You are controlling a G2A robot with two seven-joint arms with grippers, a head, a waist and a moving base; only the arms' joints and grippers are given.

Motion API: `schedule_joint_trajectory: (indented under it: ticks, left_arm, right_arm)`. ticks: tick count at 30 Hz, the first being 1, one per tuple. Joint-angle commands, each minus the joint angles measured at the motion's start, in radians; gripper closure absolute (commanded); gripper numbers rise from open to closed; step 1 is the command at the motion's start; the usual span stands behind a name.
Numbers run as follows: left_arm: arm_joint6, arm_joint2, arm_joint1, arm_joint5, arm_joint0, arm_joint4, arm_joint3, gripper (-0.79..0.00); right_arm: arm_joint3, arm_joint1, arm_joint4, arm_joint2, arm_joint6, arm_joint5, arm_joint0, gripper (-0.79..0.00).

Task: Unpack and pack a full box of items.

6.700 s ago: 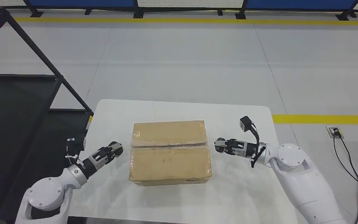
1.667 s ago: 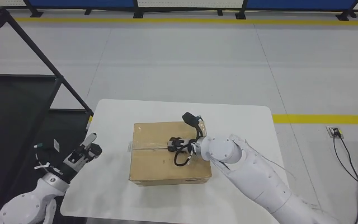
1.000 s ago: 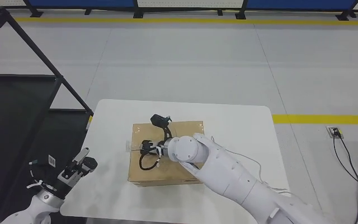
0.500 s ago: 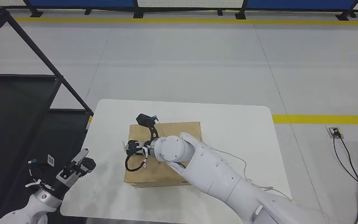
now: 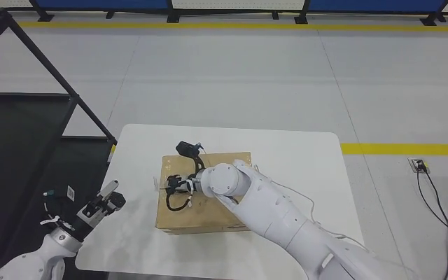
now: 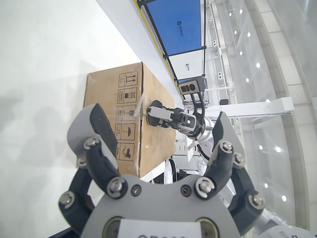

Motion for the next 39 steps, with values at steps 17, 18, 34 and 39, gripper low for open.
schedule_joint_trajectory:
  ticks: [17, 18, 34, 39]
  left_arm:
    - [0.001, 0.046, 0.005, 0.042, -0.039, 0.047, -0.044, -0.785]
    - [0.001, 0.048, 0.006, 0.045, -0.04, 0.05, -0.047, -0.785]
    - [0.013, 0.071, 0.009, 0.062, -0.053, 0.07, -0.052, -0.785]
    - [0.019, 0.082, 0.01, 0.072, -0.066, 0.082, -0.046, -0.785]
  right_arm:
    - [-0.673, 0.264, -0.391, 0.429, 0.123, 0.245, -0.419, 0.0]
    - [-0.696, 0.272, -0.4, 0.455, 0.126, 0.251, -0.44, 0.0]
    - [-0.695, 0.332, -0.34, 0.731, 0.186, 0.262, -0.562, 0.0]
    - [-0.716, 0.347, -0.317, 0.784, 0.21, 0.254, -0.602, 0.0]
